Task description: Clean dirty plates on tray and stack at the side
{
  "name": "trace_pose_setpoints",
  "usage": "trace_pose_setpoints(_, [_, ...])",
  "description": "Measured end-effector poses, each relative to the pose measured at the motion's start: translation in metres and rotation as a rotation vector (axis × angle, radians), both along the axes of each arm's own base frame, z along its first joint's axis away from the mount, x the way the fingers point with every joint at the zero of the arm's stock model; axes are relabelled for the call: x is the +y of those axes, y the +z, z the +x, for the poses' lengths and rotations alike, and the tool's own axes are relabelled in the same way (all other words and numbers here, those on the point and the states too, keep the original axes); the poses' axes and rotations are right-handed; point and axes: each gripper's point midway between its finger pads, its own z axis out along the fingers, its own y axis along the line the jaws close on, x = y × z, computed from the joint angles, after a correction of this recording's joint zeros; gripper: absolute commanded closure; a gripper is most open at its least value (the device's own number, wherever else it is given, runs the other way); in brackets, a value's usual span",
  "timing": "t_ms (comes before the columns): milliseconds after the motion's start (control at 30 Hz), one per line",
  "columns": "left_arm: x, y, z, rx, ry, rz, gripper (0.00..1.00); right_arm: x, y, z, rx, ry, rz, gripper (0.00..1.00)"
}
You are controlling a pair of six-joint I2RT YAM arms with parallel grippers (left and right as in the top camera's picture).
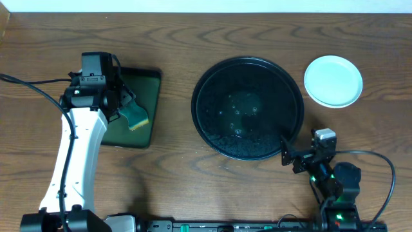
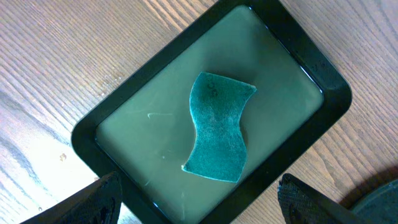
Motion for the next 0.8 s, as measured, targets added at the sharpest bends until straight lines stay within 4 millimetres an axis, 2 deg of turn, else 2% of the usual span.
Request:
trace_pose_setpoints(200, [0.0, 0.0, 0.0, 0.0, 0.0, 0.0, 0.2, -0.001, -0.003, -0.015, 0.004, 0.008, -0.046, 0.01])
trace_pose_setpoints(300, [0.0, 0.0, 0.0, 0.001, 0.0, 0.0, 0.19, -0.002, 0.019, -0.016, -0.114, 0.015, -0.089, 0.01])
trace_pose_setpoints(433, [0.0, 0.0, 0.0, 0.0, 0.0, 0.0, 0.19, -0.007, 0.036, -0.016, -0.2, -0.001, -0.132, 0.01])
trace_pose_setpoints(600, [0.0, 0.0, 0.0, 0.0, 0.0, 0.0, 0.19, -0.026, 0.052, -0.015, -0.272, -0.097, -0.172, 0.01])
trace_pose_setpoints(800, [0.0, 0.0, 0.0, 0.0, 0.0, 0.0, 0.19, -0.044, 0.05, -0.013, -0.26, -0.2, -0.203, 0.01])
